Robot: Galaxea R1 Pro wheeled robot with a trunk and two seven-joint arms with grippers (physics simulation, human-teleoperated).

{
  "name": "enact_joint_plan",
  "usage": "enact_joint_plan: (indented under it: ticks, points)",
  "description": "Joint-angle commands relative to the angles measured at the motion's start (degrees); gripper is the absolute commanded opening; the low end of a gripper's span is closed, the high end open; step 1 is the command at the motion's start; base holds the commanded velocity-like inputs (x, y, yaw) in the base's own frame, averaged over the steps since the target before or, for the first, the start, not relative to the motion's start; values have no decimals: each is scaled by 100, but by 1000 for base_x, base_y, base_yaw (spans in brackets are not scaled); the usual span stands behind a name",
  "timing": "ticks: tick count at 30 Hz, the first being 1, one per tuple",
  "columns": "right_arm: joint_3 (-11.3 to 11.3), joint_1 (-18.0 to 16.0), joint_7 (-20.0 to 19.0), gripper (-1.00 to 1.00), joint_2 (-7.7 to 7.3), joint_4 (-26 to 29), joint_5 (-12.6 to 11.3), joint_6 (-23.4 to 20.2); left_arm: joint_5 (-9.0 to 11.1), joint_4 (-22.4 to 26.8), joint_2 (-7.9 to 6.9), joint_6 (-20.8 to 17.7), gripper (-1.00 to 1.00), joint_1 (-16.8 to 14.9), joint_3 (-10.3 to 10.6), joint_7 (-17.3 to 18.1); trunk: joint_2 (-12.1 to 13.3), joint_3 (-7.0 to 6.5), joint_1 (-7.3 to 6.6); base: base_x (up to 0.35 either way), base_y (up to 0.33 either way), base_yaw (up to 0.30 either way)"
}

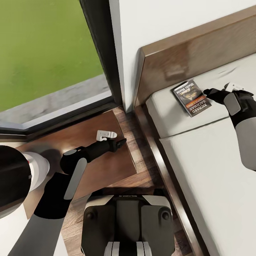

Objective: In the bedroom, move the book from the bed onto either nightstand, and place the two sandals side by side next to the bed.

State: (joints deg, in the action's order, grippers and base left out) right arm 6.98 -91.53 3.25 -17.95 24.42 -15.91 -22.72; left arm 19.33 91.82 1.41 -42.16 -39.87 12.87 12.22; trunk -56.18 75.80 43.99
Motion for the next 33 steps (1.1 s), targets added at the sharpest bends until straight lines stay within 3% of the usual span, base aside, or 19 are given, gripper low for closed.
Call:
enact_joint_plan:
  ticks: [1, 12, 19, 33]
  points:
    - [-17, 3, 27, 100, 2, -200, -91, -44, 1, 1, 2, -18, 100, -3, -1, 16, -2, 3, 2, 0, 0, 0]
    - [-43, 3, 23, 100, 2, -123, -88, -381, 1, -6, -9, 54, 100, 16, 10, 6, -2, 3, 2, 0, 0, 0]
    - [-240, 3, 18, 100, 2, -135, -103, -412, 1, -8, -10, 56, 100, 19, 13, 11, -2, 3, 2, 0, 0, 0]
    - [-267, 3, 18, 100, 11, -124, -106, -667, 1, -15, -10, 58, 100, 18, 14, 13, -2, 3, 2, 0, 0, 0]
